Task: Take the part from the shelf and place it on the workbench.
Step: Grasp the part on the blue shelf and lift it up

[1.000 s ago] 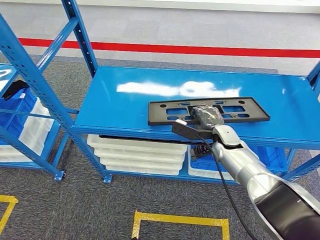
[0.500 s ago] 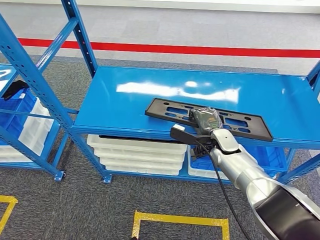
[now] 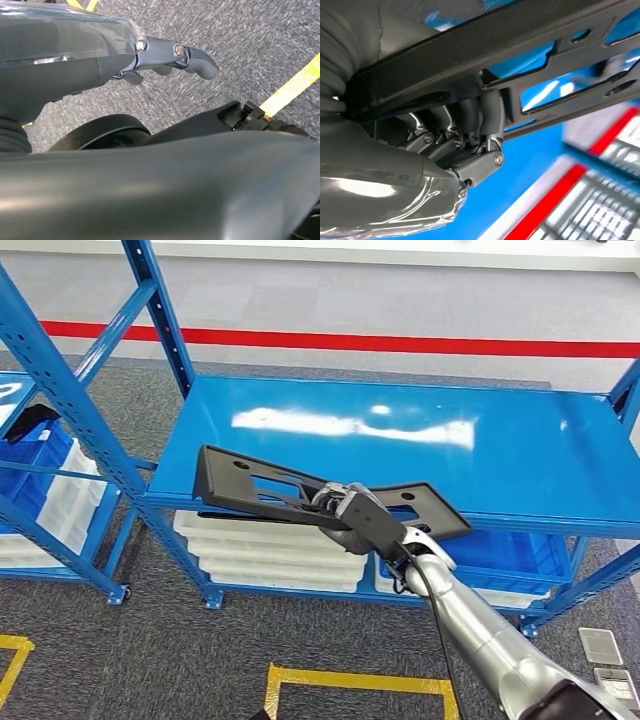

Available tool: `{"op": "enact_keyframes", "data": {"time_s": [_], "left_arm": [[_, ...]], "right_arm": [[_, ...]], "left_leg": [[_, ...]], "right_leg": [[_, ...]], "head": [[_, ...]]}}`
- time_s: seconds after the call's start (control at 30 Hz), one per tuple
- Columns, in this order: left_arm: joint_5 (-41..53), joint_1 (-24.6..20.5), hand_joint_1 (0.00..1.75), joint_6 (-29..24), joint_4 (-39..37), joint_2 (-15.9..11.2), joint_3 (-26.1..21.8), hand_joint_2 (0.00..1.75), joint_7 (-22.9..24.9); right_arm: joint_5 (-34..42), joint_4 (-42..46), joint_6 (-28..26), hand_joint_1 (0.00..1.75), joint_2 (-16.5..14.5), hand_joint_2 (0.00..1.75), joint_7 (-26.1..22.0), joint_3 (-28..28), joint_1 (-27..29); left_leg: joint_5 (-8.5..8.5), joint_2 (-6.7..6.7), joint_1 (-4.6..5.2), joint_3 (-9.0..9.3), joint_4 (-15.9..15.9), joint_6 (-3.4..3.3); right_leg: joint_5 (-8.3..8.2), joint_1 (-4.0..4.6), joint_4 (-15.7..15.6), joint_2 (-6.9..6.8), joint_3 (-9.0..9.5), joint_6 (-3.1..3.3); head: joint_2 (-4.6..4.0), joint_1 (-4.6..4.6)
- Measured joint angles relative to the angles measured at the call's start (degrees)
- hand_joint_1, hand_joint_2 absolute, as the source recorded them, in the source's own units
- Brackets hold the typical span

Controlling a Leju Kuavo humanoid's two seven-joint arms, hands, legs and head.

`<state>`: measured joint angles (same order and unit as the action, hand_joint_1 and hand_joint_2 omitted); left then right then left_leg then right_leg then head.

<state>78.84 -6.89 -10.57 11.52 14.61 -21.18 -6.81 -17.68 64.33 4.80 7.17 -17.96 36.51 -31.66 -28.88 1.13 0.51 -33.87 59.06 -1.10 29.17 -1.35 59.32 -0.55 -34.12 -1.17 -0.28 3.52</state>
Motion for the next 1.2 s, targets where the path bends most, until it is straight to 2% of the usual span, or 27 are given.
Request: {"op": "enact_keyframes", "data": {"time_s": [0.07,0.27,0.47,0.83,1.2], "left_arm": [[-0.1,0.1,0.00,-0.4,0.0,0.0,-0.3,1.75,-0.2],[-1.1,0.6,0.00,-1.0,0.0,-0.2,-1.1,1.75,-0.3],[-1.2,1.1,0.00,-1.4,0.0,-0.3,-1.7,1.75,-0.6],[-1.9,1.3,0.00,-1.7,0.0,-0.4,-2.3,1.75,-0.8],[-2.0,1.6,0.00,-2.0,0.0,-0.4,-2.7,1.75,-0.7]], "right_arm": [[3.9,4.5,1.9,1.75,0.3,1.75,-0.9,-0.4,2.2],[10.7,16.3,4.9,1.75,1.1,1.75,-1.6,-1.2,7.5],[15.6,22.6,6.7,1.75,1.5,1.75,-2.0,-1.7,11.9],[20.0,31.1,7.6,1.75,2.1,1.75,-2.7,-2.9,12.7],[19.6,37.6,6.4,1.75,2.9,1.75,-3.8,-3.9,12.9]], "left_leg": [[-0.04,0.01,0.00,0.09,0.0,0.02],[-0.11,0.05,0.03,0.20,0.0,-0.02],[-0.04,0.02,0.07,-0.03,0.0,-0.04],[-0.09,0.02,0.07,-0.21,0.0,-0.09],[-0.09,0.02,0.07,-0.22,0.0,-0.09]], "right_leg": [[0.01,0.00,0.0,0.02,0.09,0.00],[0.01,-0.02,0.0,0.15,0.20,0.00],[-0.03,-0.04,0.0,0.08,0.03,-0.02],[0.05,-0.04,0.0,0.09,-0.16,-0.06],[0.05,-0.04,0.0,0.09,-0.17,-0.06]], "head": [[0.00,0.00],[0.00,0.00],[0.00,0.00],[0.00,0.00],[0.00,0.00]]}}
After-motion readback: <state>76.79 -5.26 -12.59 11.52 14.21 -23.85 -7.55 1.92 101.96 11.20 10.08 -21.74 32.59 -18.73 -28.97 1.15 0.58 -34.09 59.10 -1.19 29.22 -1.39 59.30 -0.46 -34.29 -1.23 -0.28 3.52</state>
